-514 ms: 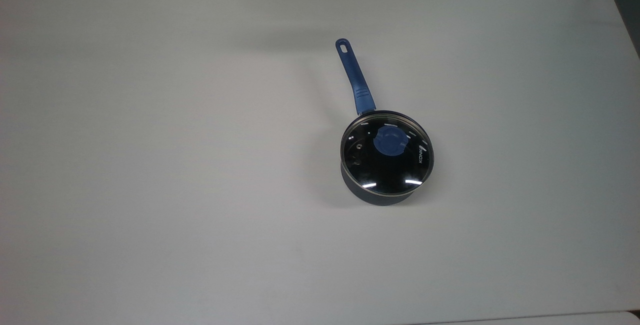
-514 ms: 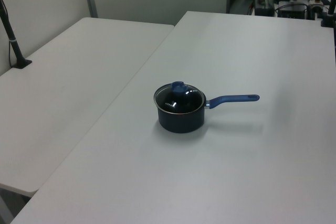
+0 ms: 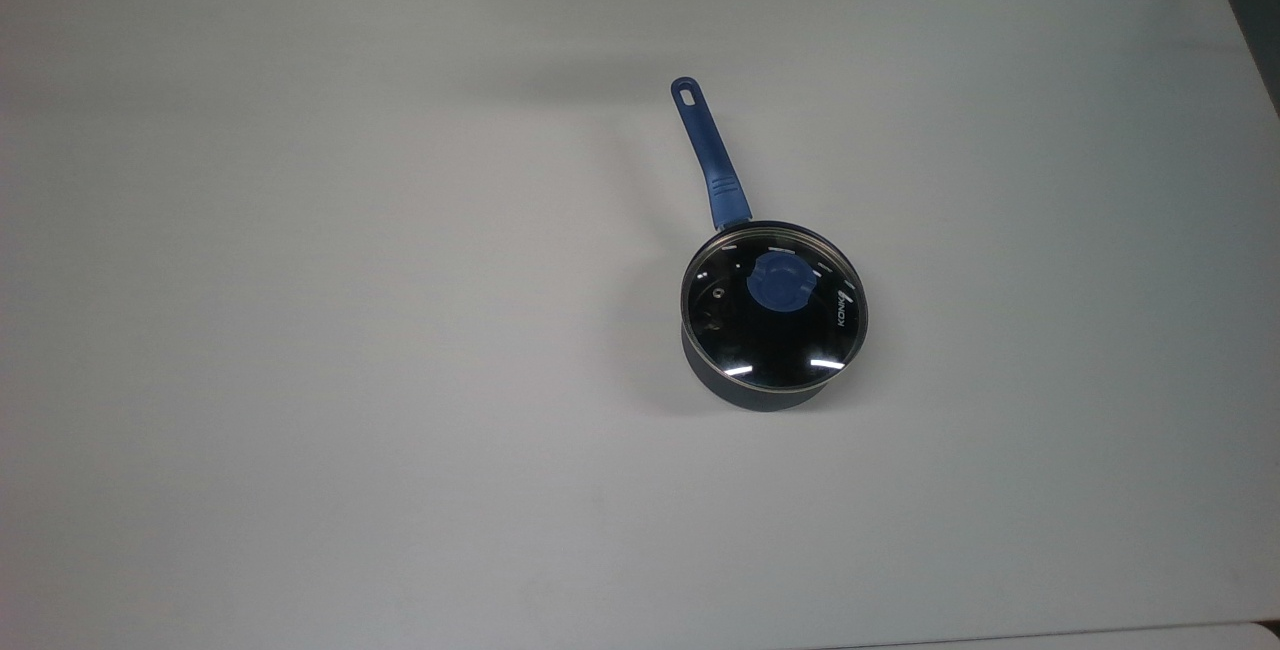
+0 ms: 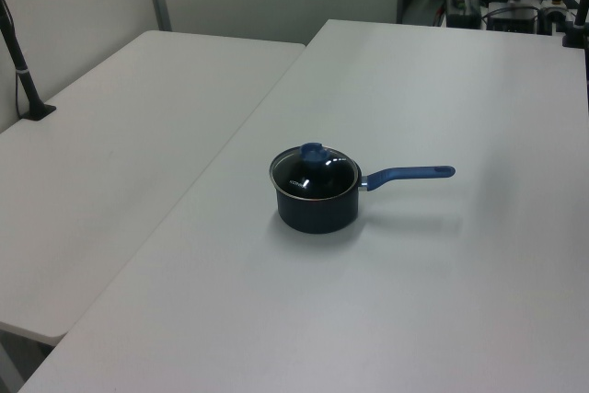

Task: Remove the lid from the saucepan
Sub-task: 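Move the gripper from rest toward the saucepan lid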

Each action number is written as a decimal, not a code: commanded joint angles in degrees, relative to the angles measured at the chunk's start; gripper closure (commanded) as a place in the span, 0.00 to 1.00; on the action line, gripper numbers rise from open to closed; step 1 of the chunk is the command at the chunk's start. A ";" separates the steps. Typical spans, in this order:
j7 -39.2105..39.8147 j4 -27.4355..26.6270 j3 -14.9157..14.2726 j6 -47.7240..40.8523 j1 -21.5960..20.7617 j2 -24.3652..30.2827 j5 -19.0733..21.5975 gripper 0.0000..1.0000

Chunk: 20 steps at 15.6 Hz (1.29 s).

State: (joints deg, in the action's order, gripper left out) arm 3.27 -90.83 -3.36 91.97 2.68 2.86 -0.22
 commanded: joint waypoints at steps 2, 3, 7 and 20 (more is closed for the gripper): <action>-0.63 -1.63 -0.15 1.02 -0.66 1.01 0.05 0.00; -0.63 -1.63 -0.15 1.02 -0.66 1.01 0.05 0.00; 0.41 -1.63 -0.15 1.02 -0.57 0.92 0.13 0.00; -27.24 1.44 4.50 23.41 -11.71 -14.00 -0.57 0.00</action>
State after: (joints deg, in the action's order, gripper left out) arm -15.55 -91.03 1.67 109.47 -4.12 -7.54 -0.22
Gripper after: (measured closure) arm 0.000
